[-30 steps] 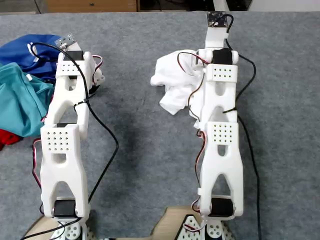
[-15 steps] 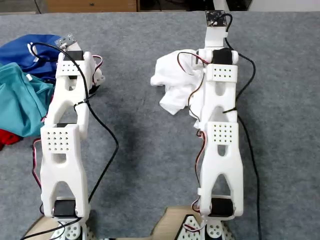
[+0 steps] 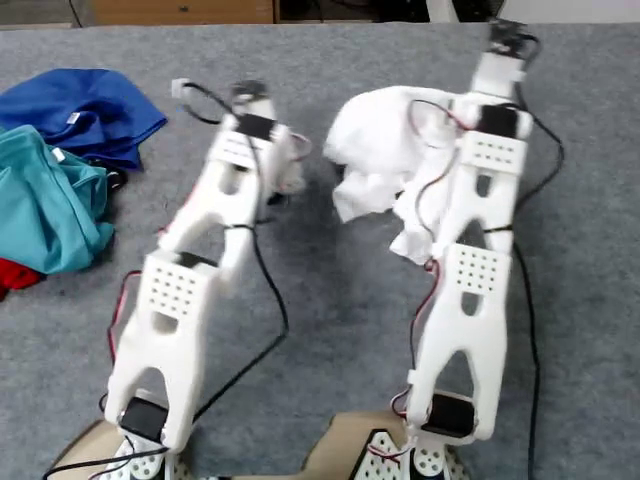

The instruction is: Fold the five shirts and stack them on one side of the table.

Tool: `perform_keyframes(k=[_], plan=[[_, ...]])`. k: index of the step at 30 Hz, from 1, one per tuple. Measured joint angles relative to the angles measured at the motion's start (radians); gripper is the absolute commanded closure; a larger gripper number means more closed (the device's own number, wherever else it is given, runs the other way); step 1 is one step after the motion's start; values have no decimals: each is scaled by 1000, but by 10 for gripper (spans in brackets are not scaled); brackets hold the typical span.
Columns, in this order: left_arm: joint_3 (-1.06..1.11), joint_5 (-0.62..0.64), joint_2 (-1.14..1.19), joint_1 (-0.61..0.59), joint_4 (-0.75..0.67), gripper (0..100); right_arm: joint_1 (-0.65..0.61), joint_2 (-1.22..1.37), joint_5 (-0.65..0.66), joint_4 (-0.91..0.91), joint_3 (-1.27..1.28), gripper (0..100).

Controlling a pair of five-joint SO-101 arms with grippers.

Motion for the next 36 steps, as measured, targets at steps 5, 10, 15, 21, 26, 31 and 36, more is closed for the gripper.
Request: perform_keyframes(k=[5, 10, 15, 21, 26, 31, 36], plan=[[-69, 112, 0, 109, -44, 976, 41, 0, -20, -17, 0, 965], [-94, 238, 0, 149, -147, 976, 44, 0, -20, -18, 0, 965], [-94, 339, 0, 152, -169, 976, 44, 0, -20, -34, 0, 967], [-94, 379, 0, 152, -175, 975, 44, 0, -20, -37, 0, 967], [-147, 559, 2, 155, -129, 873, 44, 0, -20, -37, 0, 967], [-261, 735, 0, 155, -9, 749, 44, 0, -20, -37, 0, 967], [-269, 807, 23, 155, -28, 769, 44, 0, -20, -37, 0, 967]])
